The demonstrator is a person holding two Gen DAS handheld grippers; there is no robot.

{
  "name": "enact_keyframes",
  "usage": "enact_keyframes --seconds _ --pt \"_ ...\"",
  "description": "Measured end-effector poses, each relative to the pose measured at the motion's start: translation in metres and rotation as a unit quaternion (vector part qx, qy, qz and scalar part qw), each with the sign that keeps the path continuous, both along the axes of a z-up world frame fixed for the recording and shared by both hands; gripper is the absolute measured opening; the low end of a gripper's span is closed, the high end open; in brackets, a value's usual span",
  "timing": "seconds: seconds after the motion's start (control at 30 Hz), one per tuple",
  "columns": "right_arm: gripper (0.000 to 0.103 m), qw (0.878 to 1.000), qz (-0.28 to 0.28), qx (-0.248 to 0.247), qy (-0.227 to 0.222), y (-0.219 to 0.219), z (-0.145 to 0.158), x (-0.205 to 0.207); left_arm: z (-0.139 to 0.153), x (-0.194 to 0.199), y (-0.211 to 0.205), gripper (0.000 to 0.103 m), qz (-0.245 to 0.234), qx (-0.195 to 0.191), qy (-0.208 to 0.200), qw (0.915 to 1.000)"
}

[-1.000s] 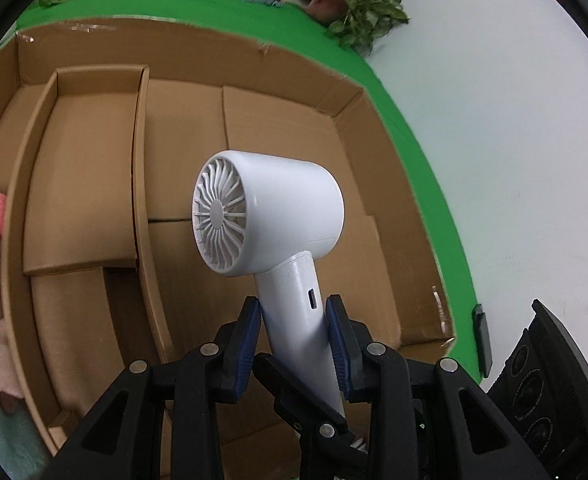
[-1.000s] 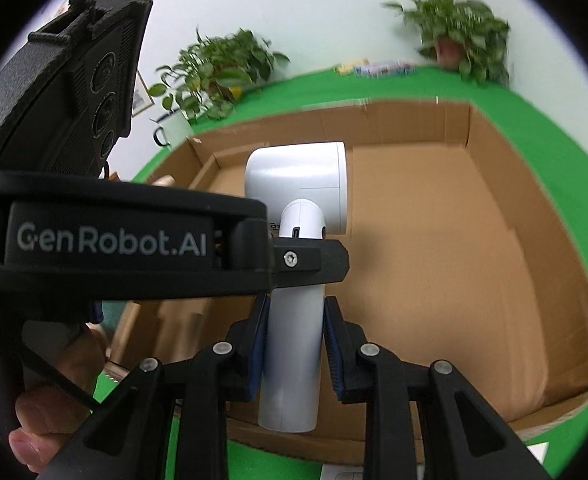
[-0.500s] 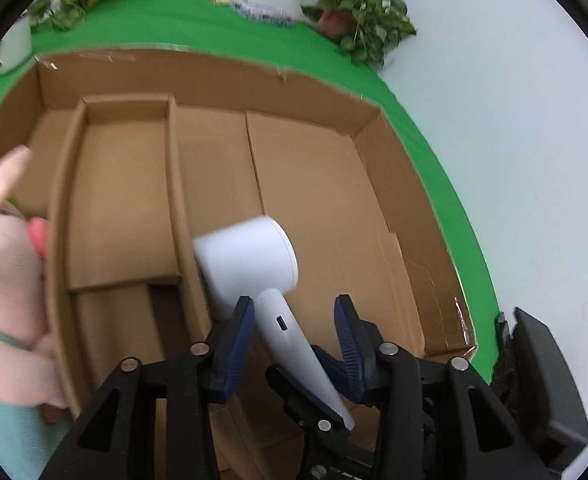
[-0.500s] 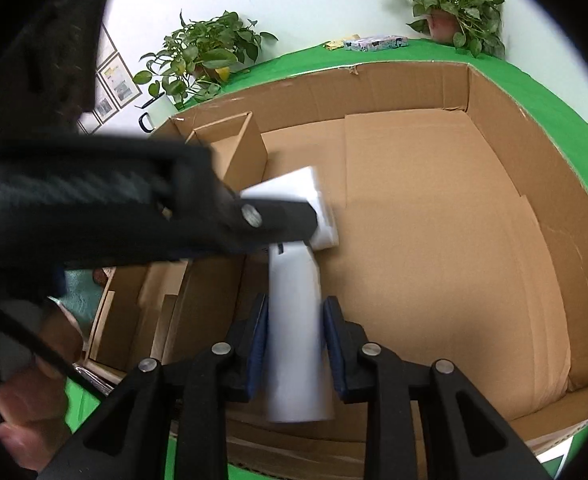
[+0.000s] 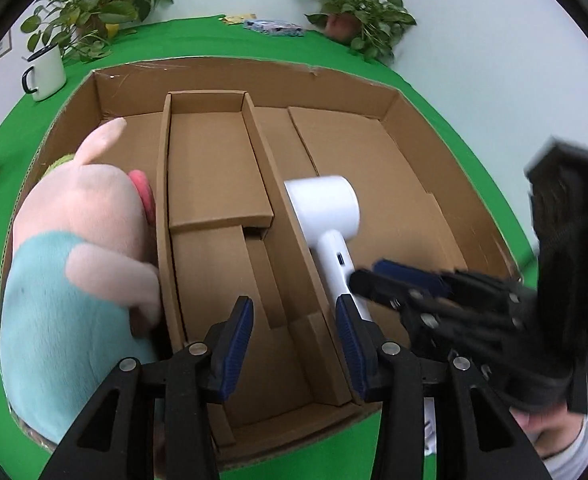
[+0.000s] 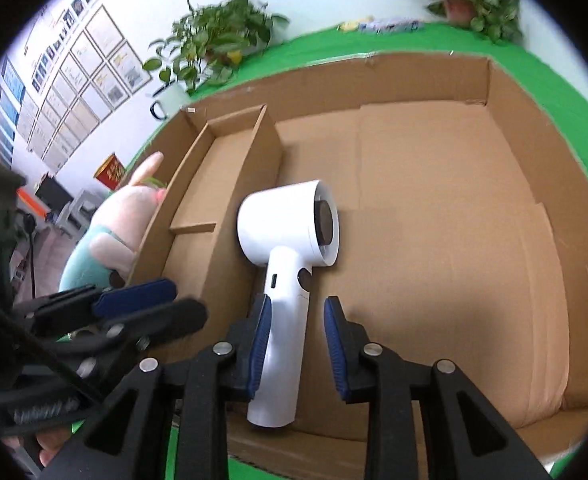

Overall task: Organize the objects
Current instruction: 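Carry the hair dryer with the right gripper into the large box, then open the right gripper to release the hair dryer and withdraw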

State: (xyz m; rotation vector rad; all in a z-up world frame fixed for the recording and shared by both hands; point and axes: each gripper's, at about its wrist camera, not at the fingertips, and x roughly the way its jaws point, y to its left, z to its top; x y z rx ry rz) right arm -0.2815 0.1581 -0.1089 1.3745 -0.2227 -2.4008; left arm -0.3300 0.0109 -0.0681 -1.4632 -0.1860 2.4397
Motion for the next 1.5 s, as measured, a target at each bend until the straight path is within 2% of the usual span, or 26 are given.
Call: enact_keyframes --seconds 0.13,0.4,0.63,0.77,0.93,1.17,1.2,1.27,1.3,1.33,1.37,1.43,1.5 --pt "0.027 1.0 0.011 0.002 -0.011 -0.009 -0.002 -0.003 -0.004 0.008 0.002 0.042 -0.002 -0.012 -0.002 0.9999" --pt "0.025 1.0 0.011 0.003 -0.012 -0.01 -0.003 -0.007 -0.007 0.008 -0.008 0.043 0.011 0.018 -0.009 0.9997" --pt "0.027 1.0 0.01 0.015 -0.021 -0.02 -0.011 -0.008 0.02 0.025 -0.024 0.042 0.025 0.046 0.022 0.9984" --pt "0.027 1.0 0.003 0.026 -0.012 -0.023 -0.012 -0.006 0.029 0.036 -0.032 0.042 0.034 0.038 0.038 0.998" --pt "0.027 1.0 -0.012 0.006 -0.025 -0.019 -0.014 -0.011 0.024 0.042 -0.041 0.042 0.038 0.032 0.036 0.9981" --pt "0.027 1.0 -0.011 0.02 -0.009 -0.021 -0.012 -0.01 0.026 0.05 -0.043 0.042 0.047 0.012 0.057 0.9972" --pt "0.029 1.0 -0.014 0.017 0.001 -0.02 -0.009 -0.008 0.028 0.051 -0.044 0.042 0.056 0.003 0.066 0.9962" --pt "0.055 0.999 -0.022 0.021 0.038 -0.014 0.003 0.002 0.034 0.058 -0.045 0.047 0.074 -0.019 0.09 0.993" --pt "0.079 0.997 -0.027 0.026 0.066 -0.011 0.011 0.01 0.037 0.062 -0.045 0.05 0.078 -0.023 0.102 0.9914" --pt "0.088 0.993 -0.034 0.04 0.102 -0.006 0.02 0.022 0.04 0.067 -0.045 0.058 0.08 -0.026 0.116 0.9897" --pt "0.088 0.99 -0.037 0.055 0.125 -0.003 0.025 0.031 0.044 0.073 -0.045 0.071 0.084 -0.032 0.131 0.9873" --pt "0.091 0.981 -0.043 0.093 0.165 0.004 0.033 0.053 0.05 0.085 -0.044 0.088 0.098 -0.047 0.164 0.9805" --pt "0.094 0.974 -0.049 0.111 0.192 0.014 0.034 0.075 0.056 0.099 -0.041 0.093 0.104 -0.058 0.202 0.9721"
